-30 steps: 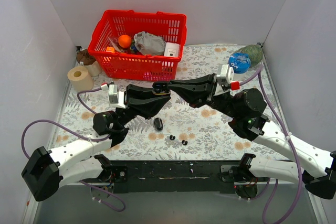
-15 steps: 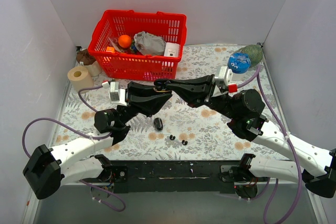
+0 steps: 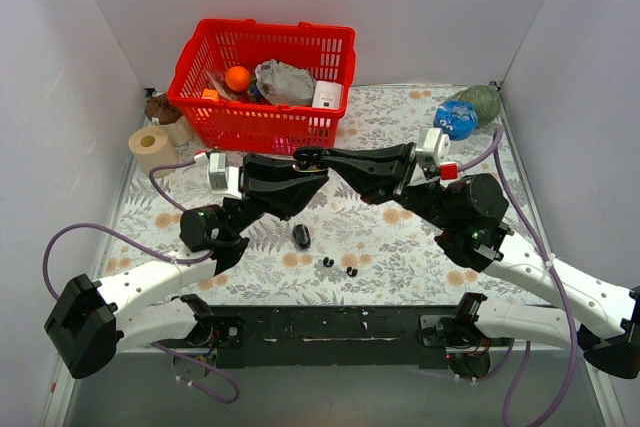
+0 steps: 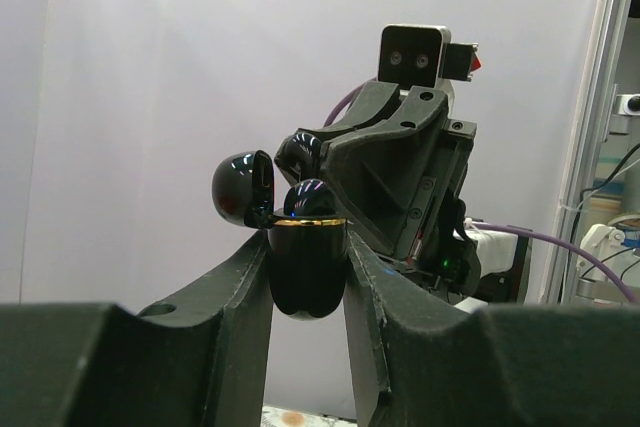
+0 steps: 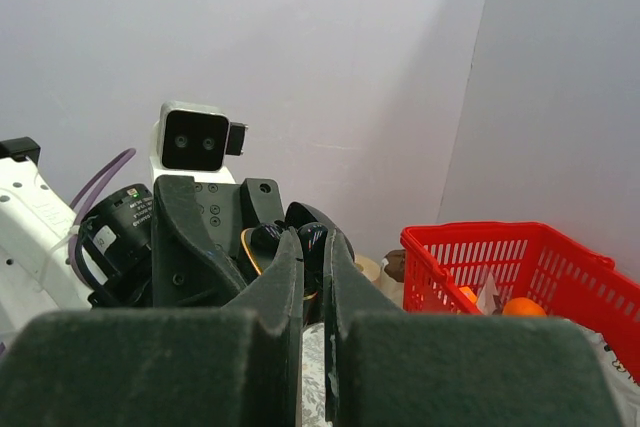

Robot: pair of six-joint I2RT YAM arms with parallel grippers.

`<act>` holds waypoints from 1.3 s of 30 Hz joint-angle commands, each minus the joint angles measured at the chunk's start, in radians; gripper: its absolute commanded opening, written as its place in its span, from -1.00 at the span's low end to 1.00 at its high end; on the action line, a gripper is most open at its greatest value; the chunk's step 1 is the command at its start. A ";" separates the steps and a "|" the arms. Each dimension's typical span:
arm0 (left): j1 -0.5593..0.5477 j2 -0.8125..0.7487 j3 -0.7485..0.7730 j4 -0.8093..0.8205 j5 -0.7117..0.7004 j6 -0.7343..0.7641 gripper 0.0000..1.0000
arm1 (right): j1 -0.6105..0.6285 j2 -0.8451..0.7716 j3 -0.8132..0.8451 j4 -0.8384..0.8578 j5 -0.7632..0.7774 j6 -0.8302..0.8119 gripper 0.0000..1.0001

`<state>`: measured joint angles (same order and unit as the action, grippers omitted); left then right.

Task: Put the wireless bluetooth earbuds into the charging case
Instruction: Place the earbud in the charging case.

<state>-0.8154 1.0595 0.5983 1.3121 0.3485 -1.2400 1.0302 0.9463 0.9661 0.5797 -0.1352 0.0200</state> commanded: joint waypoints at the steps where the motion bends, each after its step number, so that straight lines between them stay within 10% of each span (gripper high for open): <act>1: -0.004 -0.004 0.041 0.130 -0.011 -0.012 -1.00 | 0.004 -0.023 -0.009 0.051 0.037 -0.015 -0.97; 14: -0.004 0.002 0.058 0.130 -0.009 -0.013 -1.00 | 0.004 -0.024 -0.012 0.026 0.019 -0.015 -0.97; 20: -0.004 0.002 0.057 0.130 -0.005 -0.013 -1.00 | 0.004 -0.030 -0.001 -0.004 0.046 0.006 -0.26; 39: -0.004 -0.046 0.024 0.107 -0.003 0.022 -1.00 | 0.004 -0.136 0.126 -0.191 0.166 0.015 0.39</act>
<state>-0.8154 1.0542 0.6178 1.3136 0.3481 -1.2369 1.0309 0.8577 0.9798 0.4580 -0.0418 0.0418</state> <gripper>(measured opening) 0.292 0.683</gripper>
